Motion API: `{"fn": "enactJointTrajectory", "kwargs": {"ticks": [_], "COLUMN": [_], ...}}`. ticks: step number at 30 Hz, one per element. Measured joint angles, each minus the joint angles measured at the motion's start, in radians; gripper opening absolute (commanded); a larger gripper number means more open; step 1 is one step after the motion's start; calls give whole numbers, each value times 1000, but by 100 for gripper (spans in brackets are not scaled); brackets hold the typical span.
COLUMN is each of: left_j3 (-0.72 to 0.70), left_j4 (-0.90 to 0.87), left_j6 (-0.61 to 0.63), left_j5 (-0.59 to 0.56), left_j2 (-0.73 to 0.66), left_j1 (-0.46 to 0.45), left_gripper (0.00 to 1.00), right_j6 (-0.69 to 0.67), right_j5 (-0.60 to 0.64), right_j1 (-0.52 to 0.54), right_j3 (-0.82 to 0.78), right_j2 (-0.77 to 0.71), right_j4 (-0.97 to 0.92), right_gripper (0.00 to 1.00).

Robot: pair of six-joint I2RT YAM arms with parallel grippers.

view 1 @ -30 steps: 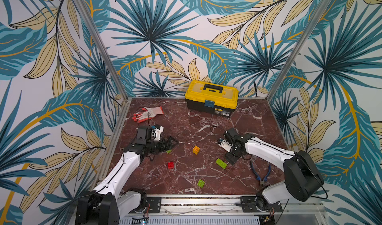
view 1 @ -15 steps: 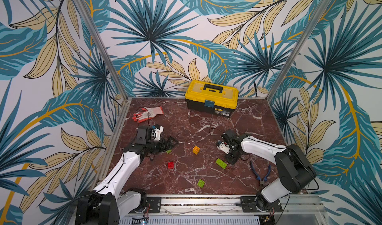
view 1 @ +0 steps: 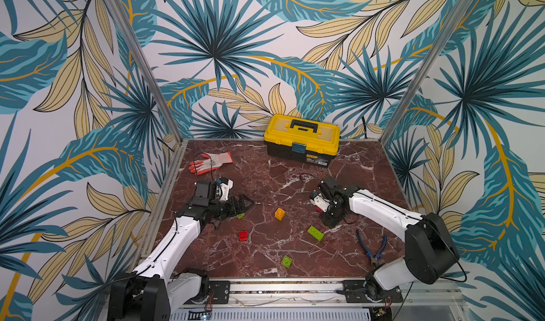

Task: Assemble a carrot with lego
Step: Pick up the lego brick from the center of the board, then assemble the lego brick with the lego brick.

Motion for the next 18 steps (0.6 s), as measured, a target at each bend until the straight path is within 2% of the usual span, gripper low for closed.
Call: {"fn": "enactJointTrajectory", "kwargs": {"ticks": [5,11,18], "left_j3": [0,0,-4], "left_j4": [1,2,27], "left_j6": [1,2,1], "left_j5": [-6,-41,-6], "left_j2": [8,53,119], "left_j1": [-1,-3,-6], "left_gripper": [99,99,99], "right_j6": [93,167,183], "right_j5": [-37,-61,-68], "right_j1": [101,264,300], "right_j3": [234,522,688], "right_j2": [46,319,537], "right_j4": [-65,-116,-178], "right_gripper": [24,24,24]}}
